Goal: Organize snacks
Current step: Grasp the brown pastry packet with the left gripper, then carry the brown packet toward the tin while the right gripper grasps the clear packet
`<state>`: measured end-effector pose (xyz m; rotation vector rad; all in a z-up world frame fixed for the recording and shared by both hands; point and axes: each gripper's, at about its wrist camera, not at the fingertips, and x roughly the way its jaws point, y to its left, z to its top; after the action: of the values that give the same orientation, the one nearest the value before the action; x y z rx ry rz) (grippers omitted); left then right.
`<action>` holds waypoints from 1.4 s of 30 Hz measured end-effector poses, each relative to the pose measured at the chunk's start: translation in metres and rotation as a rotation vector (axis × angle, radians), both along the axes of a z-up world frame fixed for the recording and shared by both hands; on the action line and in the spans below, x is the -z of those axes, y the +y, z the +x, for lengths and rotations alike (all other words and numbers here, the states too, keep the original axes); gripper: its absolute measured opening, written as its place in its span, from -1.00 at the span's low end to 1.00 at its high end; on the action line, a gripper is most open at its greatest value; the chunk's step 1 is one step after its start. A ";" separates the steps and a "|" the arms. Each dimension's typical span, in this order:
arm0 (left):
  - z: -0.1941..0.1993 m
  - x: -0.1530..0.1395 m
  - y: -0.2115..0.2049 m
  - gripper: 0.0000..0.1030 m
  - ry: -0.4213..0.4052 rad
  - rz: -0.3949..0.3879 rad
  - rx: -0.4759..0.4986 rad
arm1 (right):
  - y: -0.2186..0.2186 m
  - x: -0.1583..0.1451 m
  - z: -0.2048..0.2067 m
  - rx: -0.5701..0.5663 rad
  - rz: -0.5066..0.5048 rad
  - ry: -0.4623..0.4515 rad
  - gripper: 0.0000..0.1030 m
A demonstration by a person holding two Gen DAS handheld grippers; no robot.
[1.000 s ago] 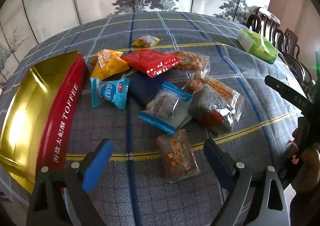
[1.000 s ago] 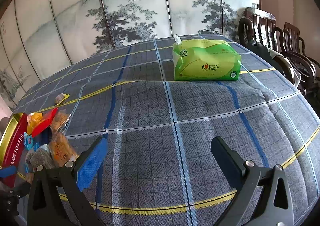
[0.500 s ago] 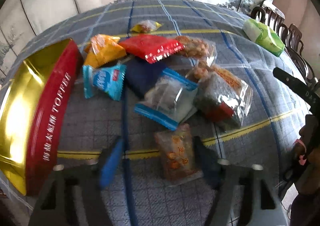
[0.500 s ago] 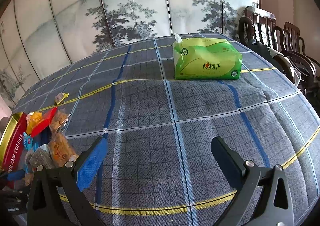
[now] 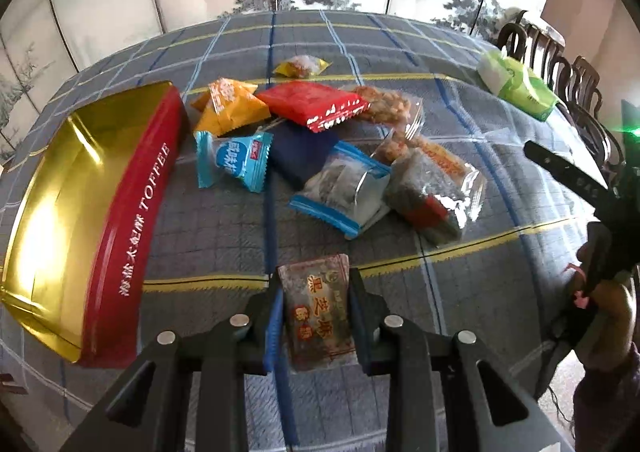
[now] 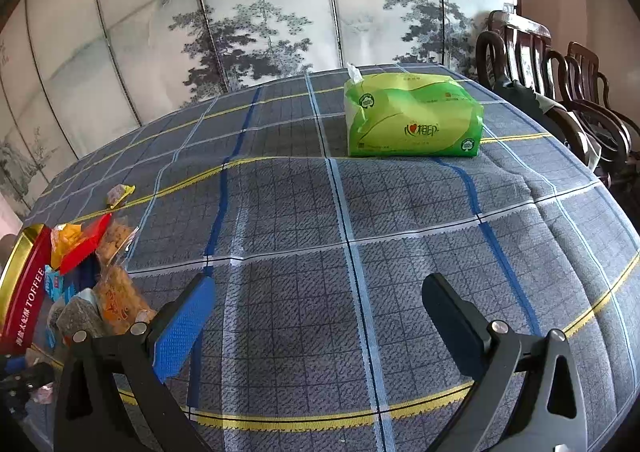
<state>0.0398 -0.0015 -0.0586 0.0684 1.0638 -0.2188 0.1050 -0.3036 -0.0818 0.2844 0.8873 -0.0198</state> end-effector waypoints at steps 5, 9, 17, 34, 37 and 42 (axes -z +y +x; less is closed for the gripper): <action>-0.007 -0.009 0.004 -0.44 -0.002 -0.006 -0.005 | 0.002 0.002 0.002 -0.006 -0.016 0.019 0.99; -0.010 -0.015 0.008 -0.44 -0.017 0.009 -0.010 | -0.002 -0.002 0.000 0.005 -0.008 0.012 0.99; -0.019 -0.032 0.024 -0.44 -0.044 0.014 -0.023 | 0.033 -0.042 -0.028 -0.274 0.238 -0.113 0.73; -0.020 -0.058 0.070 -0.44 -0.084 -0.009 -0.080 | 0.203 -0.058 -0.003 -0.937 -0.102 0.005 0.69; -0.019 -0.058 0.074 -0.44 -0.082 -0.013 -0.082 | 0.215 -0.050 0.005 -0.968 -0.118 0.040 0.69; -0.016 -0.058 0.078 -0.44 -0.080 -0.019 -0.081 | 0.229 -0.036 0.011 -1.009 -0.134 0.104 0.31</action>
<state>0.0239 0.0769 -0.0004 0.0165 0.9828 -0.1519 0.1162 -0.0747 -0.0454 -0.3140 1.0471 0.8429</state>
